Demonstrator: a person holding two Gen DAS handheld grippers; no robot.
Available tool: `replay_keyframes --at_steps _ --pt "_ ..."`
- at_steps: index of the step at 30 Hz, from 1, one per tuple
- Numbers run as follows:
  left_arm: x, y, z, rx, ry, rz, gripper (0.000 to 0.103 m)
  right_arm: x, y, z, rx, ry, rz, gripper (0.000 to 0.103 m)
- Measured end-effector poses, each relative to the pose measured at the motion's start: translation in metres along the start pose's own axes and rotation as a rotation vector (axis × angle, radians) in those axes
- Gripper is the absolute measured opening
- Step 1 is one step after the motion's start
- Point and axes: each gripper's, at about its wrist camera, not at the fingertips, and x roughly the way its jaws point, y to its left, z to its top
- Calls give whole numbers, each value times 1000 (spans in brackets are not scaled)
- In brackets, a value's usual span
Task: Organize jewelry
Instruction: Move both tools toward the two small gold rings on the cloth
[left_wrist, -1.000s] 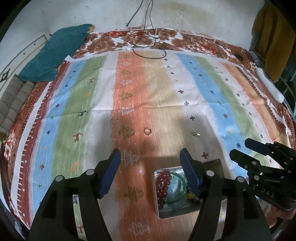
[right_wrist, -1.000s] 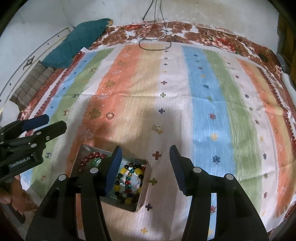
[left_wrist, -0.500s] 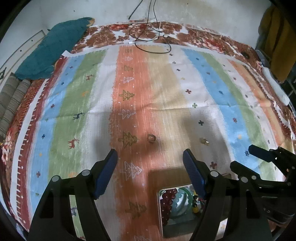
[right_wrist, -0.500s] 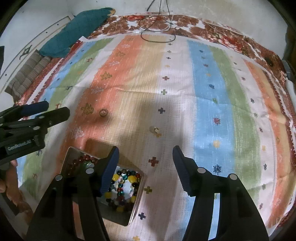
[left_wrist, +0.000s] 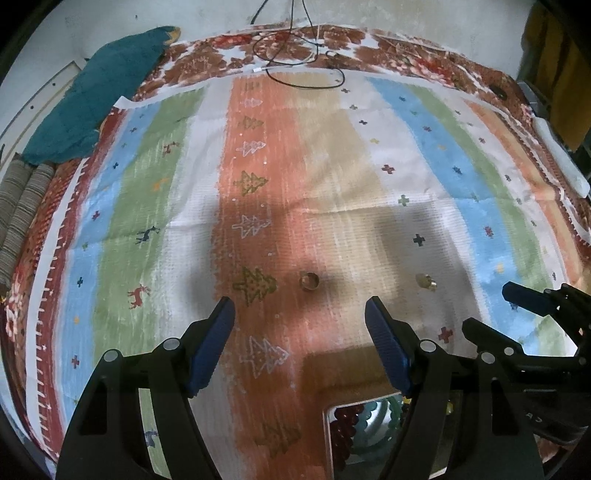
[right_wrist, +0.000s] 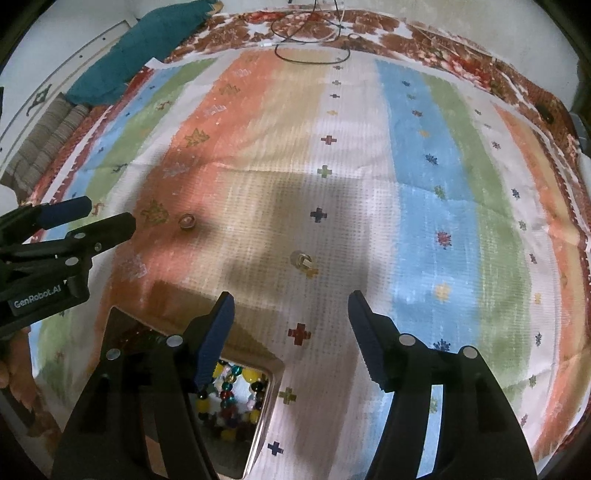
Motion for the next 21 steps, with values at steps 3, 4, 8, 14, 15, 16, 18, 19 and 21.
replay_keyframes --at_steps 3,4,8,14,15,16,18,19,21 --pt "8 2 4 -1 15 9 73 4 0 2 -2 8 -1 64" --pt "10 2 4 0 18 11 73 5 0 2 -4 9 -1 64" --pt "23 3 6 3 40 9 72 15 -3 6 -10 27 -4 64" --pt "36 2 12 15 57 9 72 28 -7 11 -3 56 -6 64" --pt "39 2 13 15 61 9 72 31 -8 12 -3 62 -13 64" --pt "42 3 14 15 68 9 71 34 -9 13 -1 67 -16 64" --pt "47 2 16 19 77 4 70 39 -10 15 1 78 -17 64" --pt "49 1 16 23 80 3 70 41 -10 16 -2 82 -13 64" --pt "54 0 18 30 88 0 69 44 -8 18 -8 84 -15 64"
